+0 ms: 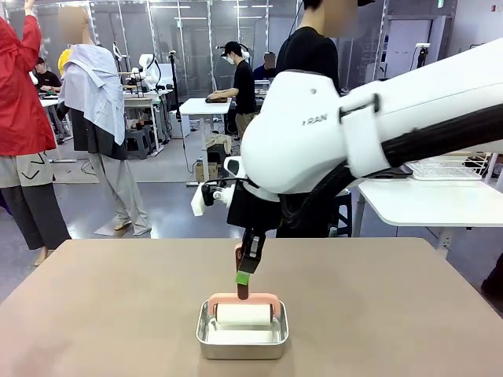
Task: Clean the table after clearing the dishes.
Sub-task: Place the Lint Roller back on top of the Airtight Container.
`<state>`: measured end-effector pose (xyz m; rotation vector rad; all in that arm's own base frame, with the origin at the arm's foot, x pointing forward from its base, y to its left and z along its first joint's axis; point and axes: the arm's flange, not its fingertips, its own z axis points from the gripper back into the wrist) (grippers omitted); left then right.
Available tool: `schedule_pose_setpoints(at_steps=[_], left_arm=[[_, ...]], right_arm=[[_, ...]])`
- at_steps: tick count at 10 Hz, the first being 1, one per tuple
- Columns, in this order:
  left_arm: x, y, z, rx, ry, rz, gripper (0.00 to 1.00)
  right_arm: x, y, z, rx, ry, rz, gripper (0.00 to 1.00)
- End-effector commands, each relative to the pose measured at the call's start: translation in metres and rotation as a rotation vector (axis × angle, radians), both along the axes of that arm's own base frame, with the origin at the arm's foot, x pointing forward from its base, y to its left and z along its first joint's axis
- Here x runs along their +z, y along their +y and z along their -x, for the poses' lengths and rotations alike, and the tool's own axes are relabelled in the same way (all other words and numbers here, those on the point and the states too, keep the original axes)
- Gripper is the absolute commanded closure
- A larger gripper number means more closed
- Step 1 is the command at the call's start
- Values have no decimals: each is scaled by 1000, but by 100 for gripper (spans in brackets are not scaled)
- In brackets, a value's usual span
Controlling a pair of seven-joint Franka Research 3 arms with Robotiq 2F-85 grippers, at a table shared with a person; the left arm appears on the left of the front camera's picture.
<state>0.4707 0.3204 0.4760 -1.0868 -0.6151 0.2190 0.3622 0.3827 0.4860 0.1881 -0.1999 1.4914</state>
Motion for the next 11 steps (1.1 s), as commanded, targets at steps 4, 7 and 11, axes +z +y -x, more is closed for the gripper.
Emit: schedule_pose_setpoints(at_steps=[4,7,11], left_arm=[[2,1,2,-1,-3,-9,0],[2,1,2,-1,-3,-9,0],[2,1,2,-1,-3,-9,0]], right_arm=[[-28,19,-42,-27,27,71,77],[-55,18,-60,-45,37,41,77],[-85,19,-71,-44,20,48,77]])
